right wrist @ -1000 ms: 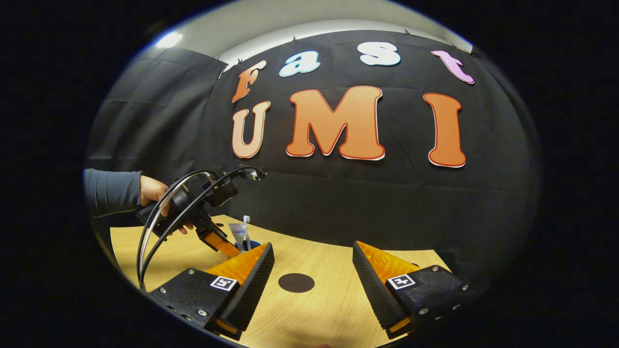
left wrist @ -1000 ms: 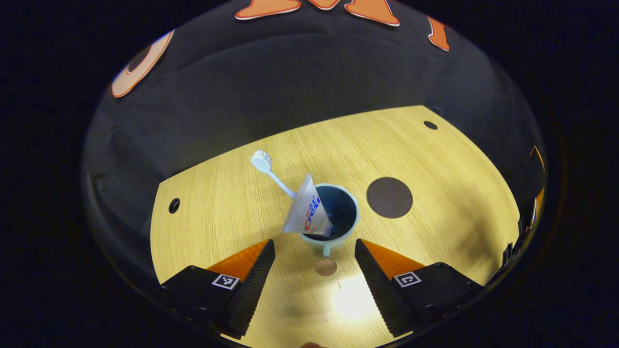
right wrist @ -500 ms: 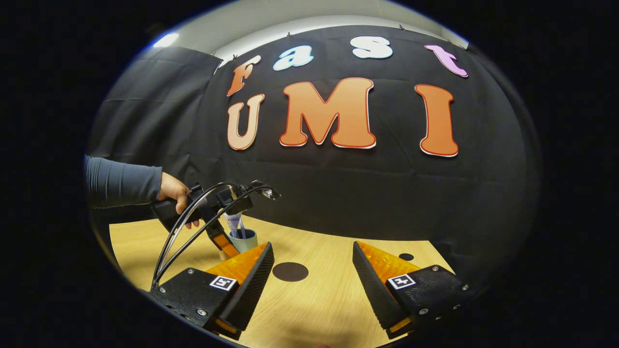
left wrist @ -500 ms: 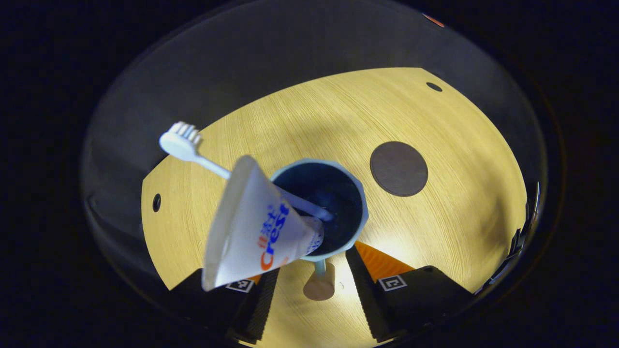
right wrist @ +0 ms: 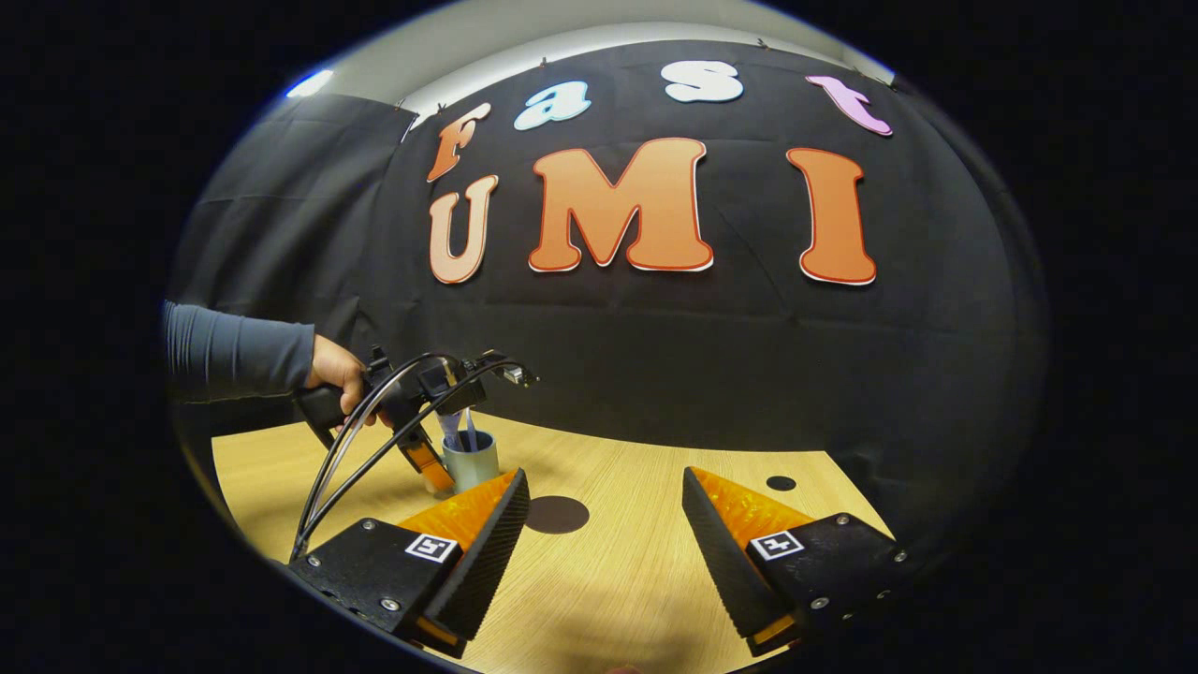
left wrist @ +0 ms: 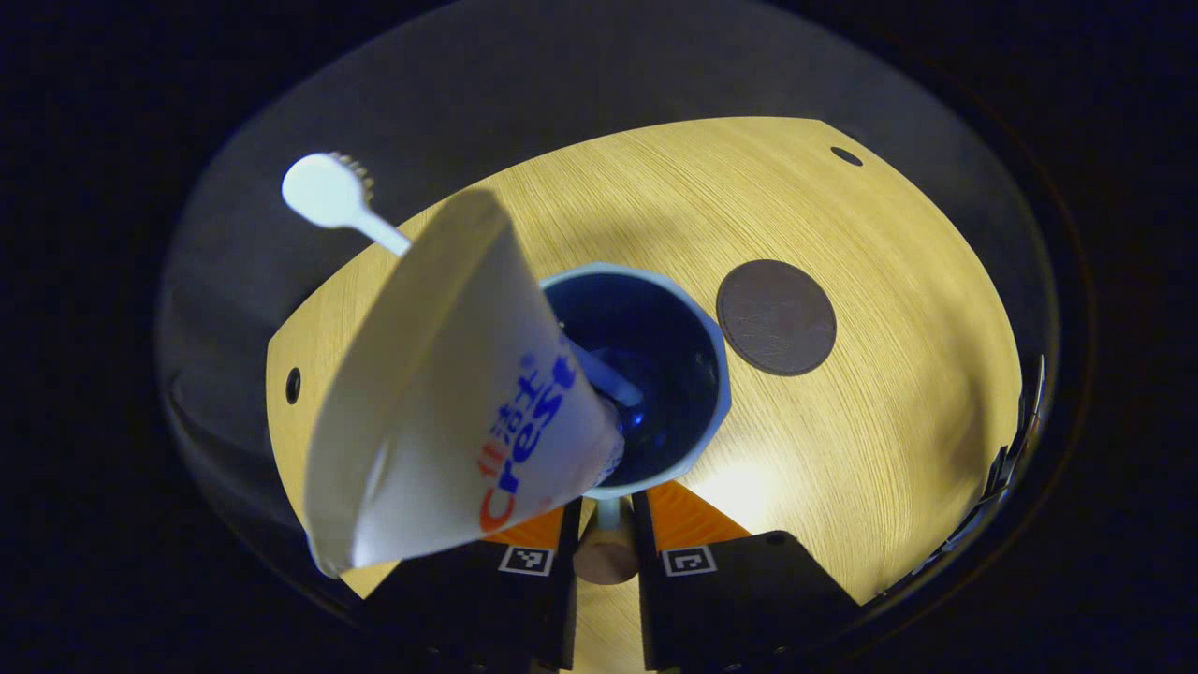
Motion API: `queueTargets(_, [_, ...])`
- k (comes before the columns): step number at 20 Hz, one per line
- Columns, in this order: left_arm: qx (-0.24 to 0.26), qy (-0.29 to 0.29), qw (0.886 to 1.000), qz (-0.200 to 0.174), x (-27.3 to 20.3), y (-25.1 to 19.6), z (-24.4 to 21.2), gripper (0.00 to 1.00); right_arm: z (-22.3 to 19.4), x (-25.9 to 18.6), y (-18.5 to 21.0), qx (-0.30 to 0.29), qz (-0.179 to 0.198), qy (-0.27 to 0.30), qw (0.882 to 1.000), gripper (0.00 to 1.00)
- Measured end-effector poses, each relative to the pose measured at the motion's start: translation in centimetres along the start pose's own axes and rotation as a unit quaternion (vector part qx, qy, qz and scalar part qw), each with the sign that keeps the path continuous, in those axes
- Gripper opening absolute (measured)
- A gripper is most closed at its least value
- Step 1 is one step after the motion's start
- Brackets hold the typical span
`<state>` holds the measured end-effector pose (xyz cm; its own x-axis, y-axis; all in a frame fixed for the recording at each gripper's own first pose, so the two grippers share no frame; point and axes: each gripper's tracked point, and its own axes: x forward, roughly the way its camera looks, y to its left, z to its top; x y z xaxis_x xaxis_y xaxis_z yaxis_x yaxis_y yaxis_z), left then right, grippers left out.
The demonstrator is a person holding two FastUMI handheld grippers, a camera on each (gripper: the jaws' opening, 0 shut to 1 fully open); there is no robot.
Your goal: Put the toothbrush and toothpaste on the desktop into the cup, then pick up the cup and place it on the coaster on the desktop.
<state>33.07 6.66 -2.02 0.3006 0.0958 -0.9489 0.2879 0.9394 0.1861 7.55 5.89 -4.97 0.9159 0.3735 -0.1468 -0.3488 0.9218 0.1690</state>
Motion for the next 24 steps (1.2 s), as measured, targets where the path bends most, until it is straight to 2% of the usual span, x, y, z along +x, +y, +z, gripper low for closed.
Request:
queueTargets(1, [-0.002, 0.003, 1.000, 0.005, -0.8, -0.1, 0.5, 0.24, 0.1, -0.2, -0.1, 0.001, -0.001, -0.001, 1.000, 0.98])
queueTargets(5, [-0.009, -0.009, 1.000, 0.006, -3.2, -1.5, 0.4, 0.25, 0.2, -1.2, -1.0, -0.003, -0.010, -0.005, 1.000, 0.98])
queueTargets(13, [0.018, -0.040, 0.999, -0.010, -11.2, -3.4, 7.1, 0.24, 0.6, -2.5, -2.8, 0.005, -0.023, -0.008, 1.000, 0.98])
queueTargets(14, [0.023, -0.042, 0.999, -0.013, -9.6, -3.2, 6.0, 0.25, 0.5, -2.7, -3.0, 0.006, -0.025, -0.009, 1.000, 0.98])
queueTargets(17, [0.033, -0.048, 0.998, -0.023, -9.5, -4.6, 5.7, 0.24, 0.6, -3.0, -3.6, 0.010, -0.029, -0.011, 0.999, 0.98])
queueTargets(21, [0.040, -0.044, 0.998, -0.035, -6.4, -3.7, 3.6, 0.24, 0.3, -3.5, -3.9, 0.011, -0.031, -0.011, 0.999, 0.98])
queueTargets(24, [0.036, -0.036, 0.998, -0.042, -6.8, -3.9, 3.6, 0.25, 0.3, -3.3, -4.2, 0.015, -0.029, -0.010, 0.999, 0.98])
